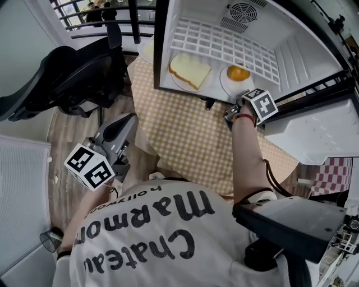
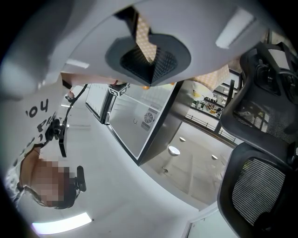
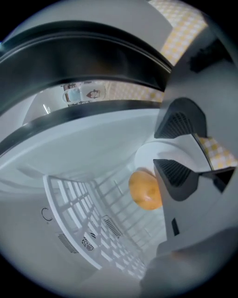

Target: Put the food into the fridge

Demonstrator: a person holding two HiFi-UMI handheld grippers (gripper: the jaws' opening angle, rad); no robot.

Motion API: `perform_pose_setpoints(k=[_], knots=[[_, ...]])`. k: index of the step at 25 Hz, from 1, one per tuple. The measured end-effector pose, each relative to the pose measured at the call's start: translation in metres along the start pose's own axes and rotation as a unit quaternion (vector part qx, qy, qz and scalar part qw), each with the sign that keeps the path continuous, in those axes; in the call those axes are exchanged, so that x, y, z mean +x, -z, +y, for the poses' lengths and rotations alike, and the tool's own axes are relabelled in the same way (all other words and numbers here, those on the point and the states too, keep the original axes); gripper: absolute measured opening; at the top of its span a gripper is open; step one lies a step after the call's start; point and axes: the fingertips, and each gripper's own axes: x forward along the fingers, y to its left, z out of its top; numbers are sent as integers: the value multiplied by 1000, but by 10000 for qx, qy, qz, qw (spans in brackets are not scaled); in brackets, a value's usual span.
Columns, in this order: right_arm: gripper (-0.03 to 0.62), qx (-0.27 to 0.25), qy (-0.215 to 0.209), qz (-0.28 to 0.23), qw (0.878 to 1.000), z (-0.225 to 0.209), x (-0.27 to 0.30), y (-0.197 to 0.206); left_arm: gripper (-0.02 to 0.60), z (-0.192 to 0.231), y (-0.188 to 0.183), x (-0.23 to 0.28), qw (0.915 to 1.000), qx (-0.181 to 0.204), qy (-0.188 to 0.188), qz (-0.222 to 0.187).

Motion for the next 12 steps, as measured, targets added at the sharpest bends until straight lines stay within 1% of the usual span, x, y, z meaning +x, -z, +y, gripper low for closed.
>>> perform_pose_setpoints(k=[3, 5, 7, 9, 10, 11, 12], knots=[[146, -10, -57, -82, 9999, 1, -5, -3, 5, -2, 0, -1, 10000, 20, 4, 17], [146, 75, -267, -139, 9995, 6, -15, -4, 5, -2, -3, -2, 10000, 34, 0, 3], [146, 258, -707, -198, 9970, 18, -28, -7, 5, -2, -5, -2, 10000, 38, 7, -27], [141, 446, -1313, -309, 9899, 33, -48, -11, 5, -3, -8, 0, 10000, 41, 55, -63], [113, 504, -1614, -361, 9849, 40, -60, -12, 5, -4, -9, 3, 9999, 42, 89, -82], [61, 525, -1887, -394, 9798, 46, -72, -13, 5, -5, -11, 5, 9999, 40, 120, -100], [31, 512, -2153, -411, 9743, 52, -84, -12, 5, -7, -12, 8, 9998, 32, 146, -116]])
